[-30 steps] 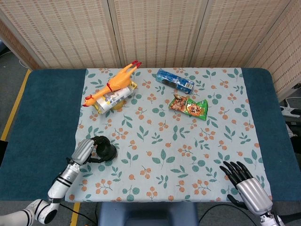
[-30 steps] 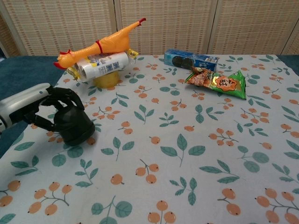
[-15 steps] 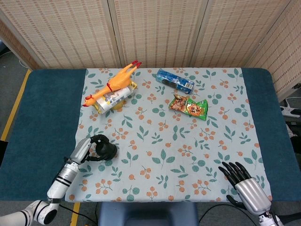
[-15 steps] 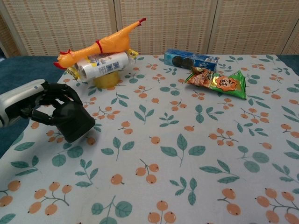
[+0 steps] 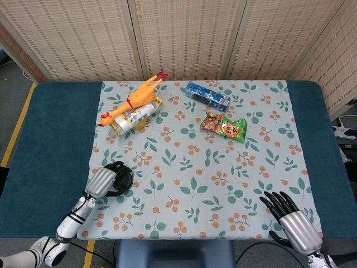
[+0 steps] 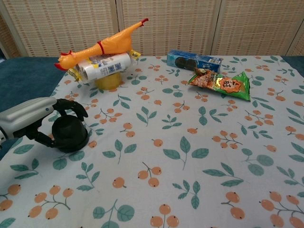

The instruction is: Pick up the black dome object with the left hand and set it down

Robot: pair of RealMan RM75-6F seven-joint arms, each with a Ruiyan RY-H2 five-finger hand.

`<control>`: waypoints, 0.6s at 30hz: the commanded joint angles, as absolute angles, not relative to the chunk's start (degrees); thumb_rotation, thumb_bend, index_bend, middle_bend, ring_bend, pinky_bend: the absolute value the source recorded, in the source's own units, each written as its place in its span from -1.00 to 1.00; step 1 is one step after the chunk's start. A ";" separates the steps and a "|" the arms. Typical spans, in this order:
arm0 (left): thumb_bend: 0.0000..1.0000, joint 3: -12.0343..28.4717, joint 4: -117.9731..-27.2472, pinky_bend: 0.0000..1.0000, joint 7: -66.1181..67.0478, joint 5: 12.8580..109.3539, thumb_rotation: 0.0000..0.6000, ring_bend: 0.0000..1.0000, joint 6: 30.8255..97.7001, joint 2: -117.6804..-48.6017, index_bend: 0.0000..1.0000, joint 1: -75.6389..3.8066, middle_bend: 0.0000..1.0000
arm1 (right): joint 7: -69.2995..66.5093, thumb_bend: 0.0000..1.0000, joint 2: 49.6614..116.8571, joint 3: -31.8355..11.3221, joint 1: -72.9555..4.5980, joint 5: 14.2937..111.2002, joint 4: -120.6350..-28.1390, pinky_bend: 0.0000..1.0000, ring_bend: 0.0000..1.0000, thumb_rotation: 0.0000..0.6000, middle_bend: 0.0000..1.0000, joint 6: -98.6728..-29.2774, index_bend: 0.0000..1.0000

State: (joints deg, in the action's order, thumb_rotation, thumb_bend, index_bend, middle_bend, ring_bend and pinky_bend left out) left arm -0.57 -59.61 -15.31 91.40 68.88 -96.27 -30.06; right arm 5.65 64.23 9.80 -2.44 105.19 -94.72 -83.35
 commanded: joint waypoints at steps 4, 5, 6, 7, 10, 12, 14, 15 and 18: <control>-0.11 0.09 -63.29 -0.47 -14.23 90.54 1.00 -0.87 67.94 -93.81 -1.00 -30.77 -1.00 | 5.82 -0.68 64.28 9.79 -2.54 105.08 -94.76 -1.00 -1.00 1.00 -1.00 -83.04 -1.00; -0.10 0.37 -63.27 -0.36 -14.07 90.63 1.00 -0.71 68.85 -94.00 -0.99 -30.60 -0.95 | 5.86 -0.68 64.31 9.77 -2.53 105.05 -94.76 -1.00 -1.00 1.00 -1.00 -83.05 -1.00; -0.10 0.59 -63.03 -0.23 -13.71 90.67 1.00 -0.52 69.55 -94.24 -0.95 -30.43 -0.86 | 5.87 -0.68 64.33 9.76 -2.51 105.05 -94.78 -1.00 -1.00 1.00 -1.00 -83.07 -1.00; -0.10 0.58 -62.74 -0.15 -13.26 90.81 1.00 -0.41 69.93 -94.43 -0.92 -30.33 -0.79 | 5.89 -0.68 64.34 9.75 -2.50 105.05 -94.79 -1.00 -1.00 1.00 -1.00 -83.11 -1.00; -0.10 0.27 -62.95 0.02 -13.29 90.77 1.00 -0.24 69.52 -94.23 -0.83 -30.29 -0.59 | 5.96 -0.68 64.39 9.75 -2.41 105.09 -94.78 -1.00 -1.00 1.00 -1.00 -83.27 -1.00; -0.09 0.31 -63.17 0.06 -13.40 90.68 1.00 -0.13 69.45 -94.04 -0.78 -30.31 -0.51 | 6.02 -0.68 64.38 9.78 -2.39 105.11 -94.80 -1.00 -1.00 1.00 -1.00 -83.27 -1.00; -0.06 0.59 -62.71 0.12 -13.16 90.79 1.00 0.00 70.22 -94.31 -0.68 -30.22 -0.42 | 6.03 -0.68 64.37 9.82 -2.38 105.15 -94.81 -1.00 -1.00 1.00 -1.00 -83.26 -1.00; -0.03 0.74 -62.44 0.15 -13.09 90.81 1.00 0.05 70.62 -94.50 -0.63 -30.15 -0.36 | 6.00 -0.68 64.35 9.82 -2.38 105.15 -94.81 -1.00 -1.00 1.00 -1.00 -83.27 -1.00; 0.03 1.26 -61.27 0.21 -12.53 91.23 1.00 0.12 72.50 -95.19 -0.52 -29.93 -0.27 | 5.94 -0.68 64.31 9.81 -2.39 105.13 -94.82 -1.00 -1.00 1.00 -1.00 -83.27 -1.00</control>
